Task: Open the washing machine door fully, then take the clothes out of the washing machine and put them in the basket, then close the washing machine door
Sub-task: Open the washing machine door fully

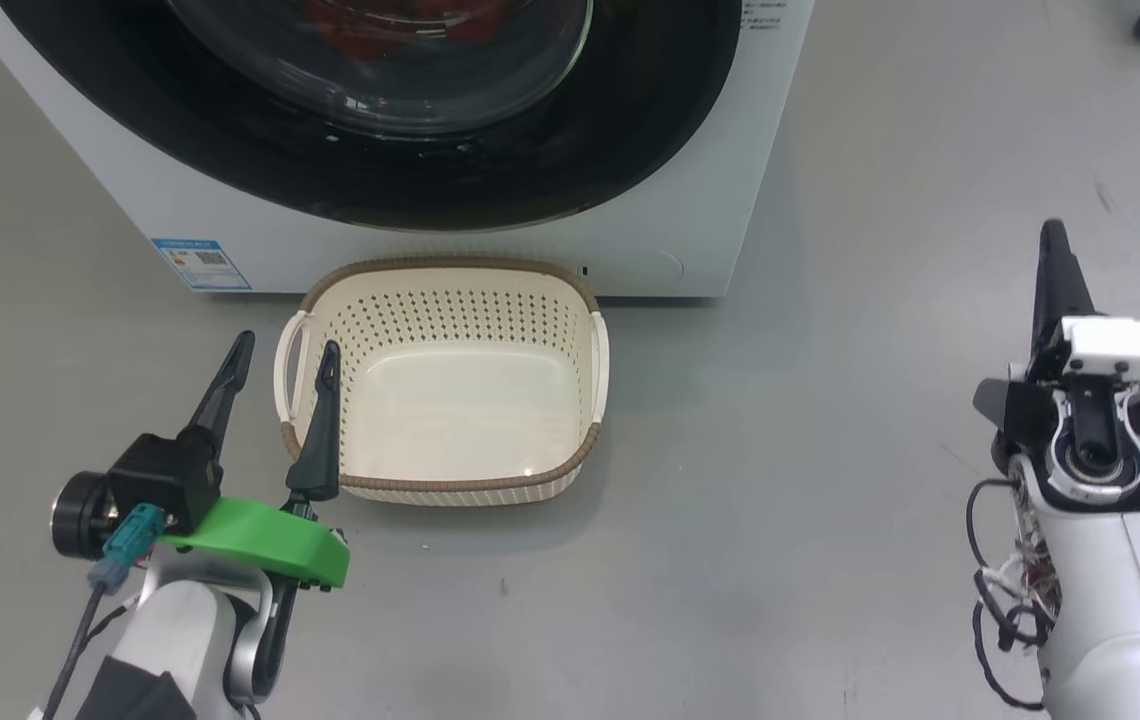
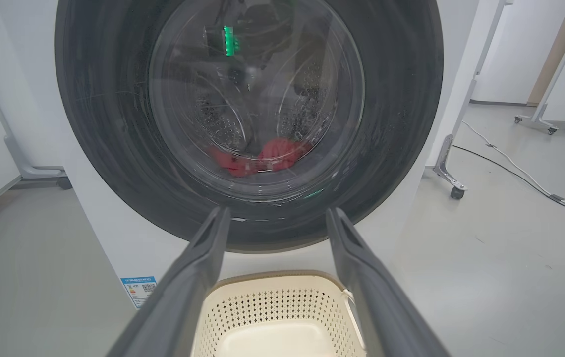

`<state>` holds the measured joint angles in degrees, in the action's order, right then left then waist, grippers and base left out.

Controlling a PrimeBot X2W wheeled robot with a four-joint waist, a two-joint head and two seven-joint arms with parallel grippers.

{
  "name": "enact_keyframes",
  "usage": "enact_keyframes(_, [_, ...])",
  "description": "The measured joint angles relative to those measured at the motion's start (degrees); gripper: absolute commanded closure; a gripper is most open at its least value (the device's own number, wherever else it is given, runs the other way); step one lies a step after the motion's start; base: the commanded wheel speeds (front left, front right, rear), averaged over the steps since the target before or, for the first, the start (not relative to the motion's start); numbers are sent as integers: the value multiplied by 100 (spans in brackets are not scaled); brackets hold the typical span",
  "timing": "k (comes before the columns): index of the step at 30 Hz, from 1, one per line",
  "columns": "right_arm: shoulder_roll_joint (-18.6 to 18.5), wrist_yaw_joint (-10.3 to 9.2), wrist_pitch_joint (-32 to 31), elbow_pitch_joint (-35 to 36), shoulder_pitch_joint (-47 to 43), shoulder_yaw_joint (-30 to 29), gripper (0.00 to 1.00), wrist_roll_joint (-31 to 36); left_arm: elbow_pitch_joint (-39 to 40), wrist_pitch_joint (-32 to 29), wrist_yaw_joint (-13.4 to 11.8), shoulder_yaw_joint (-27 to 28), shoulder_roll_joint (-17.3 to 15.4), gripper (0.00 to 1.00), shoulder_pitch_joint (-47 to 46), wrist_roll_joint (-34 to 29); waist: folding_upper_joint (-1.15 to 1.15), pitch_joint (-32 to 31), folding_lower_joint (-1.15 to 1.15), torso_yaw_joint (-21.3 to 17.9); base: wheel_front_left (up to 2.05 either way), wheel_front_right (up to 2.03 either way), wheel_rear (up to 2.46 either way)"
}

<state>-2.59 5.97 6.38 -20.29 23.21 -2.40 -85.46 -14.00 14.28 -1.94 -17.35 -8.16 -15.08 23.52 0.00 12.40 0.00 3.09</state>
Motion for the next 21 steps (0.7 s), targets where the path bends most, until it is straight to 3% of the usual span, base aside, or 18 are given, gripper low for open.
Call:
enact_keyframes(9, [-30, -119, -598, -83, 1092, -145, 100, -734, 158, 18, 108, -22, 90, 0, -411, -8, 0, 521, 0, 172, 0, 0, 0])
enact_keyframes(21, [-293, -672, -1280, -417, 2491, -43, 100, -824, 200, 18, 241, -127, 268, 0, -908, -88, 0, 1224, 0, 432, 0, 0, 0])
